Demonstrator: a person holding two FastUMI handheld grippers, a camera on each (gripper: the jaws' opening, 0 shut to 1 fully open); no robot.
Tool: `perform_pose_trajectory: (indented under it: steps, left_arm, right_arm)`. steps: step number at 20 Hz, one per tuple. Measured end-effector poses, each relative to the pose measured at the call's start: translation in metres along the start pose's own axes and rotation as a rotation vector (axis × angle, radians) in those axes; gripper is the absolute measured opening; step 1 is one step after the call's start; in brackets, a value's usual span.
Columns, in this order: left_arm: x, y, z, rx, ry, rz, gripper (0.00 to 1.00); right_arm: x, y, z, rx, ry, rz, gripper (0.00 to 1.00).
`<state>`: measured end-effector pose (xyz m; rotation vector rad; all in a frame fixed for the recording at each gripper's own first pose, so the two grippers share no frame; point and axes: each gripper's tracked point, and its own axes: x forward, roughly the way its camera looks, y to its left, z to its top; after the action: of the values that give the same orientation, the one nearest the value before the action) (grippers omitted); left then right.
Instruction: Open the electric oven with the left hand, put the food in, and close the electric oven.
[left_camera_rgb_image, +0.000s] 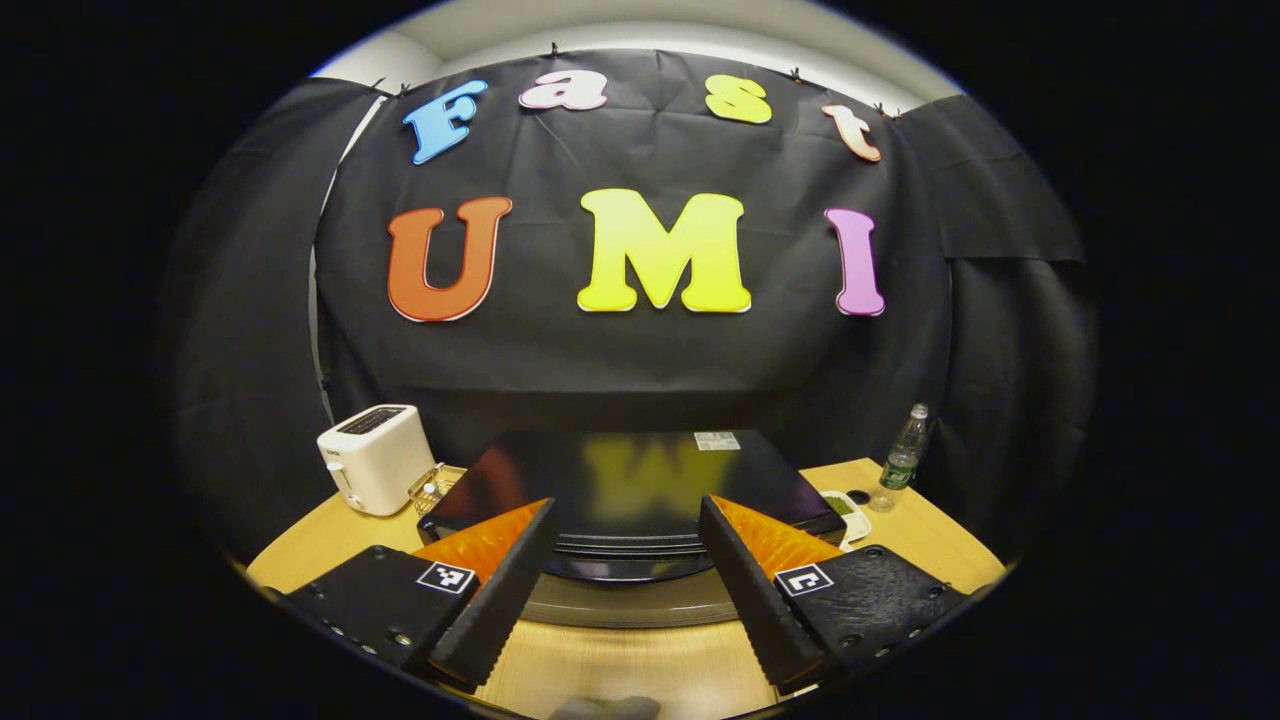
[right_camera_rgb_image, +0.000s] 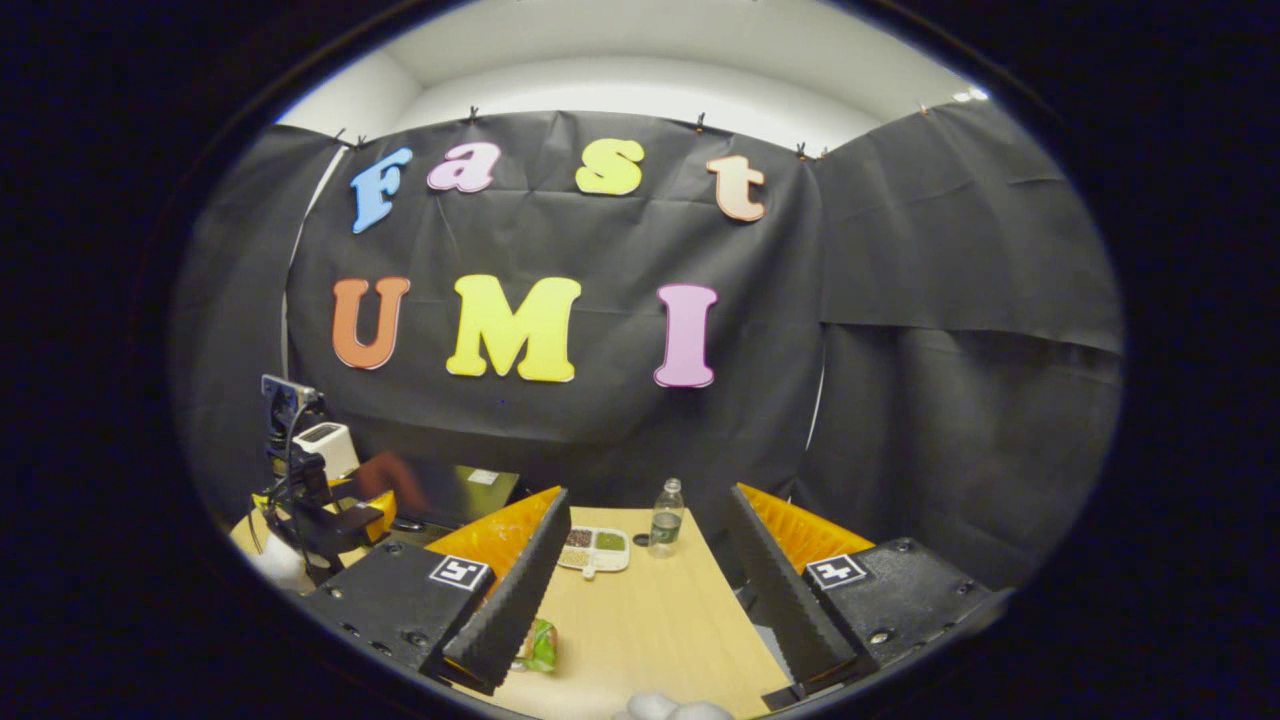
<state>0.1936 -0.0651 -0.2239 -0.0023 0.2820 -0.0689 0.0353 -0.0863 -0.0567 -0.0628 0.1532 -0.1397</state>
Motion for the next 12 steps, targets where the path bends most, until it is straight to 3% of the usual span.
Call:
perform_pose_trajectory:
  steps: [5, 11, 12]
  left_arm:
    - [0.014, 0.005, -0.037, 0.014, 0.092, 0.022, 0.94]
    - [0.013, 0.008, -0.037, 0.043, 0.092, 0.011, 0.96]
    - [0.013, 0.008, -0.038, 0.039, 0.097, 0.010, 0.87]
  right_arm:
    - [0.010, 0.007, -0.002, -0.021, 0.006, 0.013, 0.96]
    - [0.014, 0.013, -0.009, -0.007, 0.020, 0.035, 1.00]
    - [0.015, 0.013, -0.009, -0.001, 0.021, 0.037, 1.00]
